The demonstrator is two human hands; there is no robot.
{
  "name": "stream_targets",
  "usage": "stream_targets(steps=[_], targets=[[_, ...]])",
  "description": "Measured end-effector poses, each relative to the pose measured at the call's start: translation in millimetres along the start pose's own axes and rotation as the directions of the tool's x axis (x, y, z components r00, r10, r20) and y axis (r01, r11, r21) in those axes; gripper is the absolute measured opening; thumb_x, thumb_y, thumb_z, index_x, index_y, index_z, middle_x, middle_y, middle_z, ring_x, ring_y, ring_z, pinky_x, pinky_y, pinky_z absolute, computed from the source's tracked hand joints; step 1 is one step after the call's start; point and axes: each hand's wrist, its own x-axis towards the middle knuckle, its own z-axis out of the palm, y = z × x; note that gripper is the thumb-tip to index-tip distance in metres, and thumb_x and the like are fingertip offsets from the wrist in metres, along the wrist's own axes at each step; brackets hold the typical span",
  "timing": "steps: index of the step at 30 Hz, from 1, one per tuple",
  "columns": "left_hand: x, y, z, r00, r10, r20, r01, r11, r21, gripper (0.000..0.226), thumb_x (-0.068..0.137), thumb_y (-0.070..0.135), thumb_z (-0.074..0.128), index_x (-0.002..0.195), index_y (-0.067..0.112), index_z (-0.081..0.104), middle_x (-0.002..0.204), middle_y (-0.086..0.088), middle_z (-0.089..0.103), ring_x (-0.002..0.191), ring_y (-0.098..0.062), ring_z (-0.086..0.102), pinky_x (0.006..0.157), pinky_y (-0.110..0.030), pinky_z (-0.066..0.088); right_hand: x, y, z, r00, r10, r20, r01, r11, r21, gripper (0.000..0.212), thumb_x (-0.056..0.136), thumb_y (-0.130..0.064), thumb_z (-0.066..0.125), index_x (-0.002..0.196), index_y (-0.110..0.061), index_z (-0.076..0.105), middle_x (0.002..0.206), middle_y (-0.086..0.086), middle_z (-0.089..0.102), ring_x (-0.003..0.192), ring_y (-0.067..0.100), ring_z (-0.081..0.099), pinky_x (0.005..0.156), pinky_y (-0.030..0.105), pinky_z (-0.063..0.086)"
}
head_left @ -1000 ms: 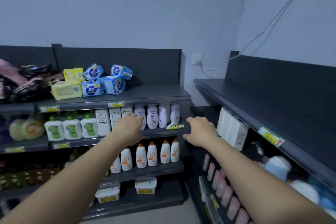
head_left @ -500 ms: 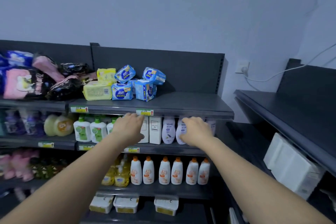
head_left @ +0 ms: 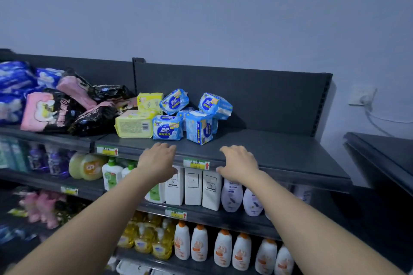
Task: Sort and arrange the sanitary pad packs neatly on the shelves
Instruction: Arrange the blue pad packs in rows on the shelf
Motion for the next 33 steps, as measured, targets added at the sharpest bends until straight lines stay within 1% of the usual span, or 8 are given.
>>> stream_targets(steps=[9, 14, 19, 23, 25, 29, 31, 33], targets=[[78, -42, 30, 0.999, -0.046, 0.027, 0.046, 0.999, -0.006, 0.057, 0.087, 0.041, 0.061, 0.136, 0.019, 0.041, 0.135, -0.002, 0.047, 0.128, -0.021, 0.041, 0.098, -0.037, 0.043, 83, -6, 34, 0.999, 0.042, 0.031, -0.045, 0.994, 0.104, 0.063, 0.087, -0.054, 0.058, 0.136, -0.018, 0.042, 0.132, 0.006, 0.051, 0.127, 0.026, 0.042, 0.097, 0.039, 0.042], [131, -65, 41, 0.999, -0.034, -0.007, 0.034, 0.999, -0.008, 0.056, 0.089, 0.037, 0.057, 0.138, 0.018, 0.038, 0.141, -0.006, 0.042, 0.132, -0.024, 0.037, 0.1, -0.039, 0.043, 135, -11, 50, 0.991, 0.134, 0.027, -0.137, 0.973, 0.187, 0.058, 0.084, -0.056, 0.061, 0.122, -0.016, 0.047, 0.125, 0.006, 0.055, 0.121, 0.026, 0.046, 0.093, 0.038, 0.044], [177, -82, 49, 0.998, -0.025, -0.066, 0.027, 0.999, 0.029, 0.071, 0.088, 0.044, 0.061, 0.146, 0.02, 0.027, 0.155, -0.007, 0.022, 0.144, -0.025, 0.017, 0.112, -0.041, 0.028, 182, -20, 69, 0.969, 0.245, 0.008, -0.235, 0.921, 0.311, 0.08, 0.076, -0.059, 0.069, 0.134, -0.015, 0.038, 0.132, 0.006, 0.051, 0.125, 0.026, 0.045, 0.097, 0.039, 0.044], [203, -94, 59, 0.997, -0.031, -0.067, 0.034, 0.999, 0.036, 0.08, 0.089, 0.04, 0.06, 0.151, 0.021, 0.013, 0.16, -0.004, 0.01, 0.149, -0.021, 0.004, 0.119, -0.049, 0.009, 207, -20, 82, 0.944, 0.323, 0.061, -0.311, 0.816, 0.487, 0.1, 0.064, -0.053, 0.08, 0.141, -0.017, 0.027, 0.139, 0.005, 0.046, 0.129, 0.026, 0.043, 0.101, 0.04, 0.042], [212, -99, 63, 0.998, -0.025, -0.065, 0.028, 0.999, 0.044, 0.081, 0.088, 0.04, 0.06, 0.151, 0.021, 0.013, 0.159, -0.002, 0.013, 0.148, -0.02, 0.007, 0.118, -0.049, 0.009, 213, -17, 88, 0.939, 0.336, 0.074, -0.314, 0.749, 0.584, 0.101, 0.061, -0.046, 0.085, 0.139, -0.021, 0.027, 0.14, 0.001, 0.047, 0.128, 0.024, 0.046, 0.1, 0.038, 0.043], [227, -105, 65, 0.998, 0.002, -0.063, 0.006, 0.992, 0.122, 0.098, 0.077, 0.055, 0.066, 0.151, 0.02, 0.012, 0.155, -0.002, 0.022, 0.137, -0.025, 0.026, 0.106, -0.042, 0.027, 218, -15, 95, 0.929, 0.365, 0.06, -0.3, 0.648, 0.7, 0.096, 0.057, -0.034, 0.088, 0.134, -0.024, 0.032, 0.133, -0.003, 0.053, 0.12, 0.019, 0.053, 0.095, 0.034, 0.046], [233, -104, 62, 0.999, 0.001, -0.053, 0.006, 0.991, 0.135, 0.11, 0.067, 0.065, 0.068, 0.151, 0.018, 0.014, 0.148, -0.003, 0.03, 0.131, -0.026, 0.03, 0.103, -0.04, 0.029, 218, -18, 93, 0.923, 0.385, 0.012, -0.28, 0.649, 0.707, 0.102, 0.05, -0.043, 0.087, 0.134, -0.022, 0.034, 0.131, 0.0, 0.052, 0.119, 0.02, 0.053, 0.096, 0.037, 0.046], [237, -102, 59, 0.998, 0.002, -0.055, 0.005, 0.991, 0.136, 0.109, 0.059, 0.072, 0.068, 0.145, 0.018, 0.027, 0.138, -0.003, 0.036, 0.126, -0.024, 0.032, 0.102, -0.039, 0.029, 217, -25, 88, 0.906, 0.421, -0.05, -0.267, 0.658, 0.704, 0.117, 0.044, -0.064, 0.078, 0.14, -0.021, 0.029, 0.131, 0.001, 0.052, 0.118, 0.022, 0.054, 0.094, 0.039, 0.048]])
